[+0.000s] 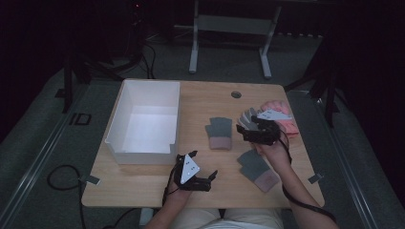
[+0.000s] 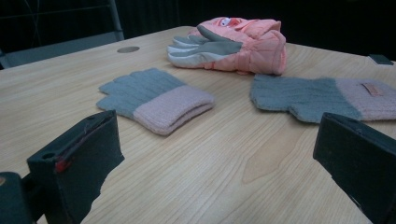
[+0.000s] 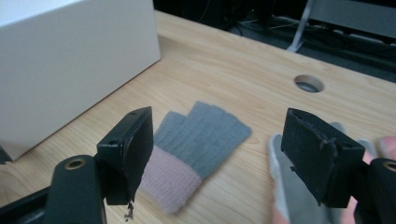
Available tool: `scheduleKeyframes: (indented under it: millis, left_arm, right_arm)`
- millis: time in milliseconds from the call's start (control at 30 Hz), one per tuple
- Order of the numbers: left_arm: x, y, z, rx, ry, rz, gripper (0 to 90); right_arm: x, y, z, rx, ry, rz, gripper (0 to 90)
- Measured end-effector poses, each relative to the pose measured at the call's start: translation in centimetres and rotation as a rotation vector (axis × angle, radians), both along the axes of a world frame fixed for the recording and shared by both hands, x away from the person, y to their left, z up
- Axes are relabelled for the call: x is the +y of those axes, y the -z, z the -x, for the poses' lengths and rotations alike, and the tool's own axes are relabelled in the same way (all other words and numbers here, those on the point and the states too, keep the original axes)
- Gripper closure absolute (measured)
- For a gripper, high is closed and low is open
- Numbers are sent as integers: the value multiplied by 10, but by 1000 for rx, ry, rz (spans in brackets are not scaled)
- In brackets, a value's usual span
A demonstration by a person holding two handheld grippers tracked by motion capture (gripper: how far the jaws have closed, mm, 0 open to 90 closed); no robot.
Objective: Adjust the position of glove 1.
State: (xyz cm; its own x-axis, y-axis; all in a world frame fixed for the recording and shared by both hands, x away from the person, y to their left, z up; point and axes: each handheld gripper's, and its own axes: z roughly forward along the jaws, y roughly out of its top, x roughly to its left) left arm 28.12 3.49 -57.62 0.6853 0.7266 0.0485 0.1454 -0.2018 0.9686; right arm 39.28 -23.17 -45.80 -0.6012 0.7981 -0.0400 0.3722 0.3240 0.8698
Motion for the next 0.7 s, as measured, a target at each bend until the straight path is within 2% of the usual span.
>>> scheduleKeyframes:
  millis: [133,267,367,500,533,600,700]
  left_arm:
    - [0,0,0,-3,4,5,6]
    - [0,0,0,-1,5,7,6]
    - [0,0,1,-4,0,9,6]
    - [0,0,1,-9,2,6,6]
    - [0,0,1,-7,2,6,6]
    - [0,0,1,-6,2,2,6]
    - [0,0,1,-7,4,4,6]
  right_arm:
    - [15,10,-8,11,-12,35,296]
    - [26,18,-15,34,-20,42,312]
    - [42,30,-23,48,-26,54,339]
    - [47,34,-27,57,-24,54,354]
    - [56,40,-33,62,-26,71,361]
    - [61,43,-37,75,-24,85,381]
    - [69,49,-44,97,-27,87,408]
